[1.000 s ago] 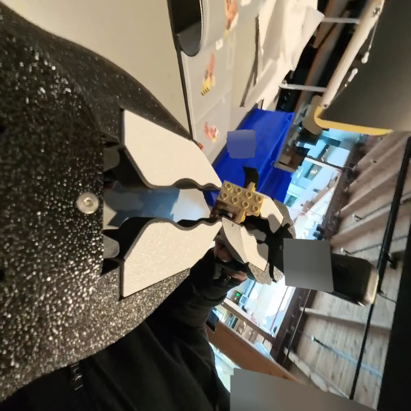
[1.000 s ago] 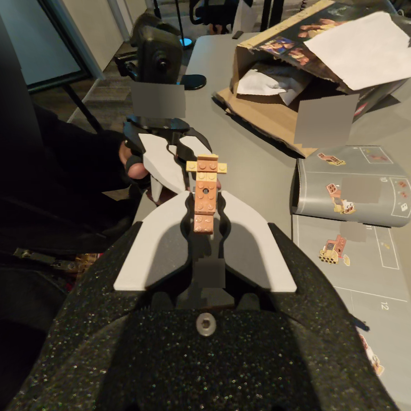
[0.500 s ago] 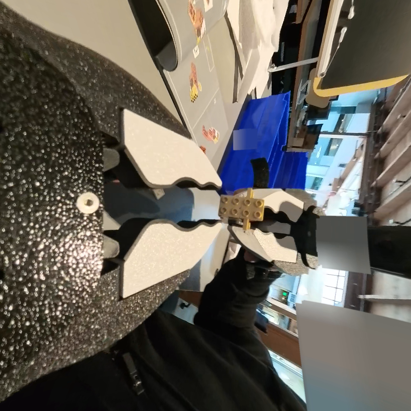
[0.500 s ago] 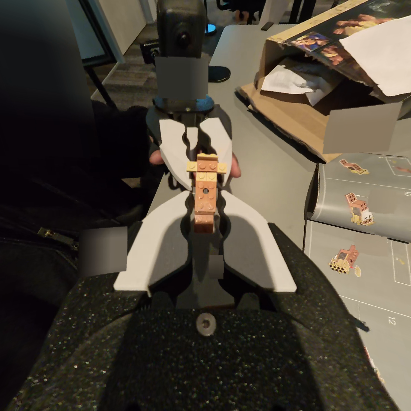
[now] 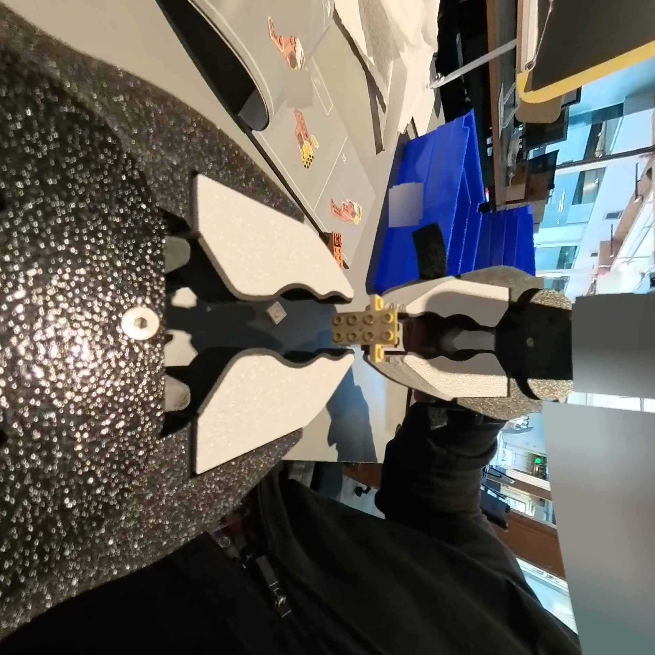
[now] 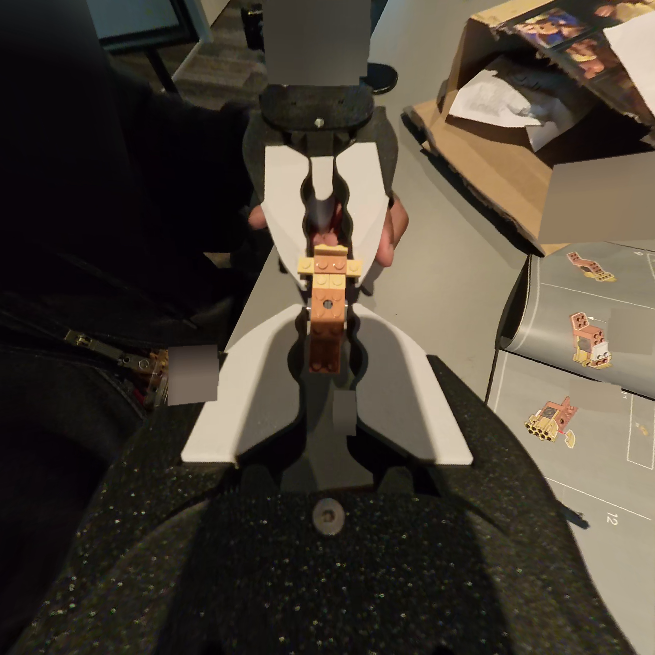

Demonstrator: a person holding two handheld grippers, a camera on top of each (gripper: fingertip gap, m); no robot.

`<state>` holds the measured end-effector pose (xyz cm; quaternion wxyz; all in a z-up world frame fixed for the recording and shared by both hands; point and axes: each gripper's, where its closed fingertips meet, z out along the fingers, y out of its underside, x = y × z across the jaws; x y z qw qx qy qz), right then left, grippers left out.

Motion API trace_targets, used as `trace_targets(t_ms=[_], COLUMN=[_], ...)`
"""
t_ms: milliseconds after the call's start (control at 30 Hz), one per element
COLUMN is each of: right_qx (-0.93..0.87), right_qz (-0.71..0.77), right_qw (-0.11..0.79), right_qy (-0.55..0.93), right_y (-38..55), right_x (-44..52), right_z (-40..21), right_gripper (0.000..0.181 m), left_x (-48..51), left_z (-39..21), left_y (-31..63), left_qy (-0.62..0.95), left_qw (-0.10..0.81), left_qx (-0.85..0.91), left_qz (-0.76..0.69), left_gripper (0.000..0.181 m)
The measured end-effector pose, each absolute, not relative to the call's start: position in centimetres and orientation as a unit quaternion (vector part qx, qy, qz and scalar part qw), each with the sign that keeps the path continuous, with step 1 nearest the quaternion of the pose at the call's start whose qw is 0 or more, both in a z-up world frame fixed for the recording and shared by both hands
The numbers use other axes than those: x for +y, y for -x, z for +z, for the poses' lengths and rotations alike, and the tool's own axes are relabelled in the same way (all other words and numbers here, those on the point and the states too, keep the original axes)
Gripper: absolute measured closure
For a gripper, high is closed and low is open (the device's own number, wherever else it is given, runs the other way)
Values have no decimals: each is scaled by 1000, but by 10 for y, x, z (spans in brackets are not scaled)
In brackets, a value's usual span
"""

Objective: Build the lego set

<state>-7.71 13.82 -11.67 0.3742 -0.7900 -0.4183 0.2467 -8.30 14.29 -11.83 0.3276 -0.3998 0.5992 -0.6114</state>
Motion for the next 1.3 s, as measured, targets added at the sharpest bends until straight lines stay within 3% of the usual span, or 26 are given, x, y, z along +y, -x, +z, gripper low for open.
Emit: trace_targets(t_ms=[367, 500, 700, 933, 1300], right_qx=[-426, -434, -469, -531, -541], right_qz=[236, 199, 66, -222, -179], right_qw=[374, 387, 492, 598, 669], right_qy=[789, 789, 730, 557, 477], right_y=[78, 75, 71, 65, 84], right_x=[138, 142, 147, 148, 131], right_z=[-118, -120, -105, -92, -79], right_gripper=[160, 151, 138, 140, 116], left_x=[140, 141, 147, 150, 135], left_z=[-119, -121, -113, -100, -86], left_y=[82, 80, 80, 82, 89], left_qy=[400, 414, 430, 429, 381], left_qw=[307, 299, 274, 249, 206], left_qx=[598, 572, 527, 515, 549], left_qz=[-623, -641, -680, -699, -715], left_gripper=[165, 165, 165, 165, 165])
